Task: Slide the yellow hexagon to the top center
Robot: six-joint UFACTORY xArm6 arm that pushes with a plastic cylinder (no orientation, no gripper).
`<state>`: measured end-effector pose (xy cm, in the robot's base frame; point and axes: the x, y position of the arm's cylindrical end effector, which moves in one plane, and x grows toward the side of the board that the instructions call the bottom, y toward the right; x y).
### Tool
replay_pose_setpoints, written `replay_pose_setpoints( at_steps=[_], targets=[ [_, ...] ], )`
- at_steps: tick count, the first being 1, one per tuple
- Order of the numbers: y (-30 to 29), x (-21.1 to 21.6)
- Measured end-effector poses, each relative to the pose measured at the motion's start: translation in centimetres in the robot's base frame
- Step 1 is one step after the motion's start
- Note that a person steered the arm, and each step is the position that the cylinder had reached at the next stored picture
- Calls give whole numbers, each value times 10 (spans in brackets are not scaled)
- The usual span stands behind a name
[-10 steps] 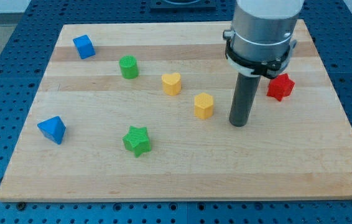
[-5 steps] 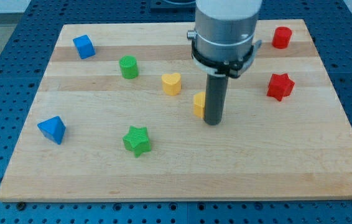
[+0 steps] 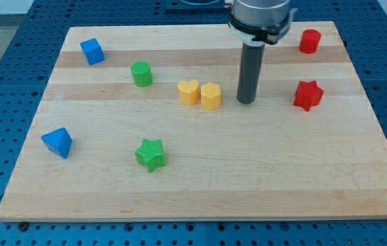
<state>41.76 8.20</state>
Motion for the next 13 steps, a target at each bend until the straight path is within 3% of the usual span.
replay_pose_setpoints(
  at_steps=[3, 5, 8, 10, 12, 13],
  targets=[
    [-55, 12],
    [-76, -6],
    [-99, -102],
    [-106, -102],
    [-160, -98],
    [-171, -157]
  ],
)
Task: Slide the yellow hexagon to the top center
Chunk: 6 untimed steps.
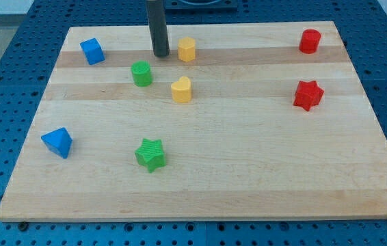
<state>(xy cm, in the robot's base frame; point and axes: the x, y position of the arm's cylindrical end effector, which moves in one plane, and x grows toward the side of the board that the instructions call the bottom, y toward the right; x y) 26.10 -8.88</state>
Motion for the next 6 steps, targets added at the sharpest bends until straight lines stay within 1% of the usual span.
replay_pose_setpoints(
  at_steps=[1, 3, 6],
  targets=[
    [7, -1],
    [46, -1],
    [62, -1]
  ],
)
